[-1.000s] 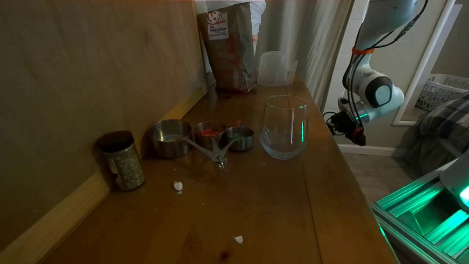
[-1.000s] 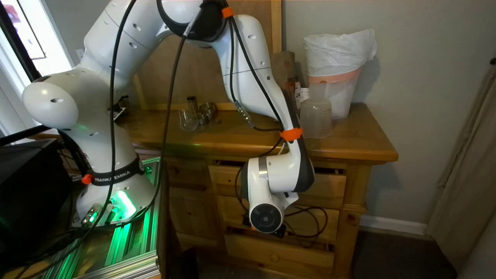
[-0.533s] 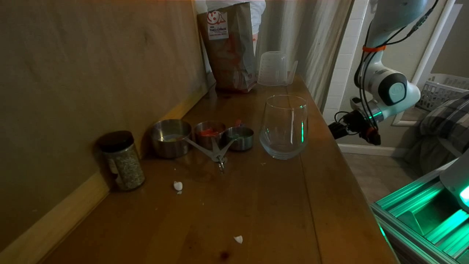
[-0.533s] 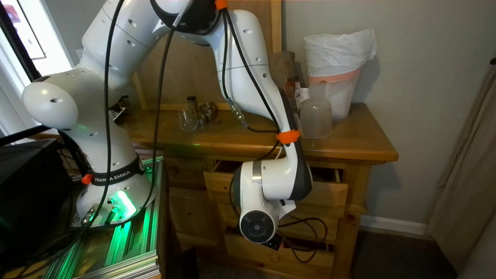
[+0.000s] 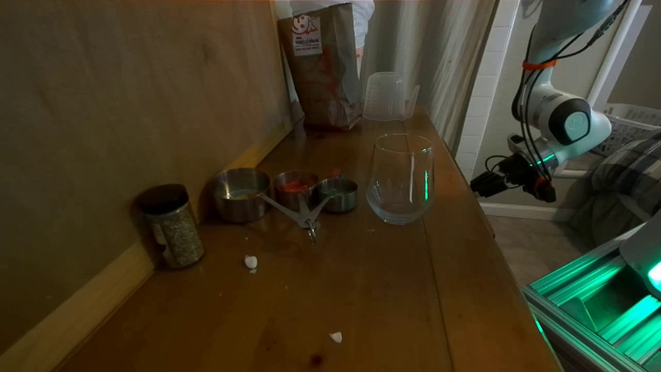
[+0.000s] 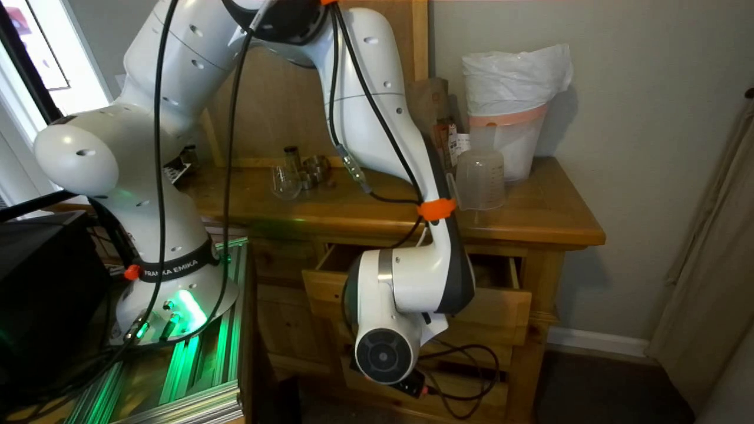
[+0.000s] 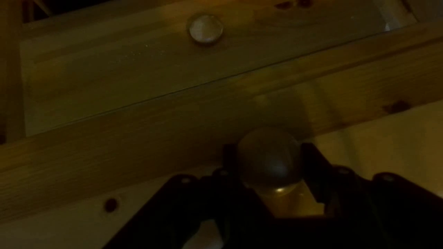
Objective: Open the topmost drawer on the right then hang the towel on the front of the drawer..
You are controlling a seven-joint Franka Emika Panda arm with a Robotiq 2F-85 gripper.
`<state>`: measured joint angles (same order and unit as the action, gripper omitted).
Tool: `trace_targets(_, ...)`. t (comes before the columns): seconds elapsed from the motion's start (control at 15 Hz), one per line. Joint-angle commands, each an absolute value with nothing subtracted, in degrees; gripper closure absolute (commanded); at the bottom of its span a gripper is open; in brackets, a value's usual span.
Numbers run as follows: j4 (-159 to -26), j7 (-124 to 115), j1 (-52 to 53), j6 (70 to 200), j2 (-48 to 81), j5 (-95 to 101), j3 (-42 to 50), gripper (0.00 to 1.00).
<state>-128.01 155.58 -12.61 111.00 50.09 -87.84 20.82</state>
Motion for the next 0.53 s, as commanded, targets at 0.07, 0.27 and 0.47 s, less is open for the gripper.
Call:
trace_targets(0.07, -129.71, 155.88, -15.03, 113.49, 45.9, -87.29, 22.83, 0.75)
trace_targets(0.27, -130.17, 155.87, -15.46, 115.09, 45.32, -87.1, 23.57, 0.75)
trace_targets(0.47, -130.61, 155.87, -15.58, 116.17, 45.07, -87.02, 23.5, 0.75)
